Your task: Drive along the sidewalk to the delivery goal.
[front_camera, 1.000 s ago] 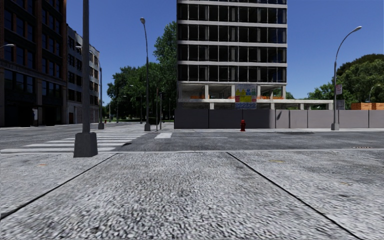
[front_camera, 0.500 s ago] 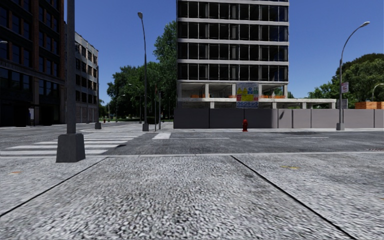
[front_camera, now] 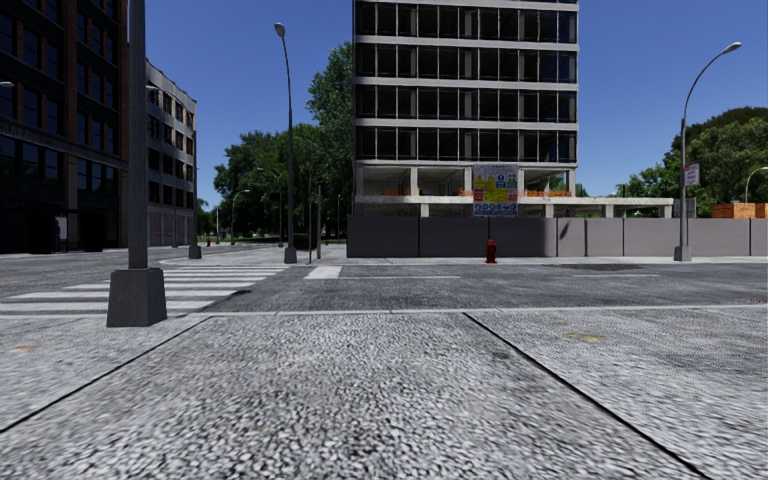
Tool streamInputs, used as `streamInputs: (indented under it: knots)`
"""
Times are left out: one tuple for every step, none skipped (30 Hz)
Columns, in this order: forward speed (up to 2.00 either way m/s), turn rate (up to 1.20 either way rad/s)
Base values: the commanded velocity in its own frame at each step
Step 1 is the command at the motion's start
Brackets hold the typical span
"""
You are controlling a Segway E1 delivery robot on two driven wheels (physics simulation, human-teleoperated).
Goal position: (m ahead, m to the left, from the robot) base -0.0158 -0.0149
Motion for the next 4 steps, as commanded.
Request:
streamInputs:
  knots:
    - [0.0,0.0]
    - [0.0,0.0]
    - [0.0,0.0]
    - [0.0,0.0]
